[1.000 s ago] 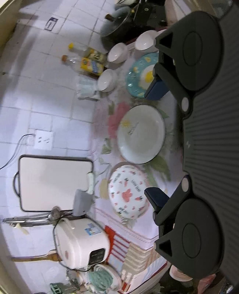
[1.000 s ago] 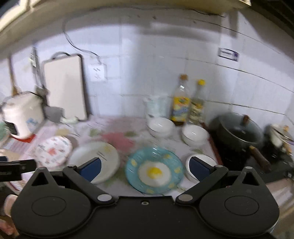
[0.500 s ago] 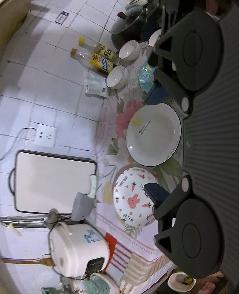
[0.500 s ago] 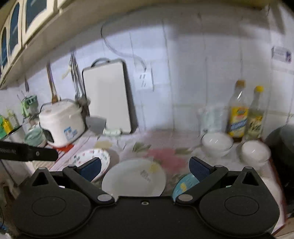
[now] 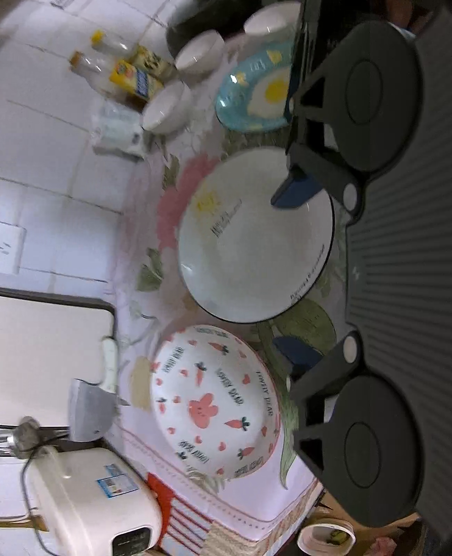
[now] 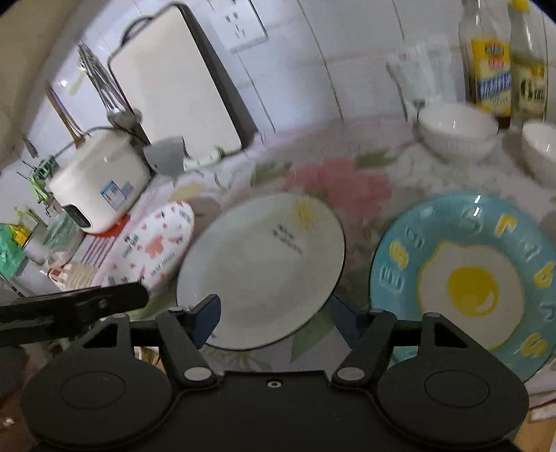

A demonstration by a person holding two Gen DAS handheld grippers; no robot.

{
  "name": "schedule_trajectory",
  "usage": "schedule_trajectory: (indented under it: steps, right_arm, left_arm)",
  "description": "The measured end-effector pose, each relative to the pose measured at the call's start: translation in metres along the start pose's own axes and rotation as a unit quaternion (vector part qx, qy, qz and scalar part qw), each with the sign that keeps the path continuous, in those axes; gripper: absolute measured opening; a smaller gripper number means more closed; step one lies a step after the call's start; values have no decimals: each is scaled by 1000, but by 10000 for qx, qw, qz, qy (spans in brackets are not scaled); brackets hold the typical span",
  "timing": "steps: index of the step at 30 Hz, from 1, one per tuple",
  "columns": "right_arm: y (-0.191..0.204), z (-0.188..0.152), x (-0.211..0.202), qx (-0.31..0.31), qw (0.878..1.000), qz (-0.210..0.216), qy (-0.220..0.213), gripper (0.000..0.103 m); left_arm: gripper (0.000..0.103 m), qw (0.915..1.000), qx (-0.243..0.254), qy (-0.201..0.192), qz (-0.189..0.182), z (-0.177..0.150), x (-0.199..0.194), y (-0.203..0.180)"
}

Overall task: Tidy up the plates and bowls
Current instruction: 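Lower both grippers onto the white sun plate rim and close them, then lift the white sun plate with both grippers and carry it toward the bowls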

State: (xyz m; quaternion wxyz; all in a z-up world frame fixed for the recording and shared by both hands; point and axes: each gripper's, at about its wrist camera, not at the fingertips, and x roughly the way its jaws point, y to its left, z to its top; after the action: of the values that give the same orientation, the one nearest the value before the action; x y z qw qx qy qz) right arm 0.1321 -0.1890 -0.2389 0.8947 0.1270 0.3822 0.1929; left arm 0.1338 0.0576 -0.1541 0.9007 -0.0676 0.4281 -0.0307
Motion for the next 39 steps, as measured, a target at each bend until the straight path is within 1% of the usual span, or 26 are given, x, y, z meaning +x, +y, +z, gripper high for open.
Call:
schedule_trajectory:
  steps: [2, 3, 5, 6, 7, 8, 9, 11, 12, 13, 14, 15, 16, 17, 20, 24, 25, 29, 30, 34, 36, 39]
  right_arm:
    - [-4, -3, 7, 245, 9996, 64, 110, 69]
    - [-6, -4, 12, 335, 9993, 75, 120, 65]
    - [-10, -7, 20, 536, 9985, 46, 136, 61]
    - [-11, -10, 24, 624, 9980, 30, 113, 58]
    - [-11, -13, 26, 696, 9975, 7, 76, 56]
    - [-10, -16, 29, 787, 9969, -45, 19, 50]
    - [-11, -18, 31, 847, 9964, -93, -37, 49]
    - [-8, -20, 34, 837, 9961, -213, -158, 46]
    - [-7, -22, 35, 758, 9964, -311, -196, 41]
    - [-7, -23, 38, 665, 9967, -406, -213, 37]
    - [-8, -23, 40, 603, 9968, -477, -205, 27]
    - [-10, -24, 41, 615, 9968, -453, -233, 25]
    - [-12, -22, 42, 658, 9966, -427, -244, 25]
    - [-13, -22, 43, 686, 9965, -415, -246, 25]
    - [-13, -21, 48, 599, 9969, -453, -236, 25]
    - [-15, -23, 50, 531, 9971, -407, -349, 26]
    - [-15, -21, 50, 473, 9977, -373, -295, 26]
    - [-11, -23, 41, 382, 9988, -168, -259, 26]
    - [-11, -23, 40, 367, 9990, -163, -210, 26]
    - [-15, -22, 33, 369, 9988, -99, -301, 26]
    - [-15, -19, 29, 267, 9991, -74, -335, 27]
    - [-13, -16, 24, 59, 9992, -191, -356, 27]
  left_arm:
    - [70, 9998, -97, 154, -37, -1, 14, 4]
    - [69, 9997, -160, 206, -30, -1, 22, 6]
    - [67, 9995, -264, 194, 3, -2, 37, 9]
    - [66, 9990, -367, 232, 92, -3, 45, 10]
    - [62, 9985, -459, 272, 123, -3, 51, 12]
    - [60, 9980, -564, 283, 85, -3, 56, 14]
    - [59, 9975, -646, 293, 49, -3, 59, 15]
    - [45, 9970, -694, 331, 63, -3, 66, 16]
    - [42, 9969, -692, 353, 104, -3, 69, 17]
    - [35, 9967, -701, 379, 144, -5, 71, 17]
    - [30, 9965, -716, 407, 149, -6, 72, 18]
    - [28, 9961, -750, 446, 129, -7, 74, 20]
    - [20, 9956, -781, 494, 129, -9, 76, 22]
    - [18, 9951, -830, 533, 92, -10, 78, 24]
    - [18, 9936, -1013, 495, -30, -12, 80, 30]
    - [20, 9936, -1041, 439, -14, -13, 84, 28]
    - [20, 9939, -1026, 408, 18, -14, 84, 27]
    - [23, 9952, -888, 192, 357, -20, 79, 18]
    - [23, 9954, -863, 170, 369, -21, 78, 16]
    - [23, 9970, -676, 116, 363, -22, 73, 10]
    - [23, 9971, -677, 116, 342, -22, 70, 8]
    - [23, 9984, -428, 75, 365, -20, 65, 0]
